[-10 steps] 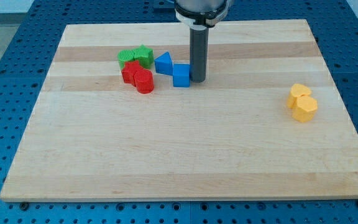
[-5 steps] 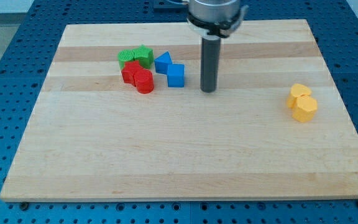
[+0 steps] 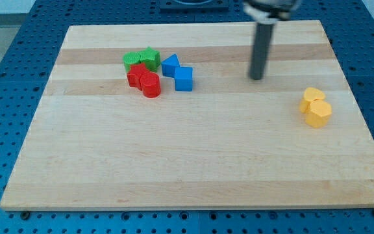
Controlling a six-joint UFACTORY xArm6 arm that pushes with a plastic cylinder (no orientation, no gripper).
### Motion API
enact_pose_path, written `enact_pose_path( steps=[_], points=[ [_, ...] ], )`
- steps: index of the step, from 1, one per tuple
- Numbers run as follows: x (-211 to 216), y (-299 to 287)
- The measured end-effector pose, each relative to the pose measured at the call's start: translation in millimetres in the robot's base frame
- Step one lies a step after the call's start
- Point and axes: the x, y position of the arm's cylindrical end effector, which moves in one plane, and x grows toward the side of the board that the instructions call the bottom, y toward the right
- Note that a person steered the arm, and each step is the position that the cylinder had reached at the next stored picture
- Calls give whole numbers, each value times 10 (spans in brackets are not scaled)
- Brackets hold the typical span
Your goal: Separate the yellow hexagon from the yellow heart
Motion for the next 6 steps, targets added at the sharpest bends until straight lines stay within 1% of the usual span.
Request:
enact_pose_path(
  steps=[1,2,3,4,6],
  points=[
    [76,966],
    [541,1328],
    [1086,1328],
    [1407,1302],
    [911,1091]
  ],
)
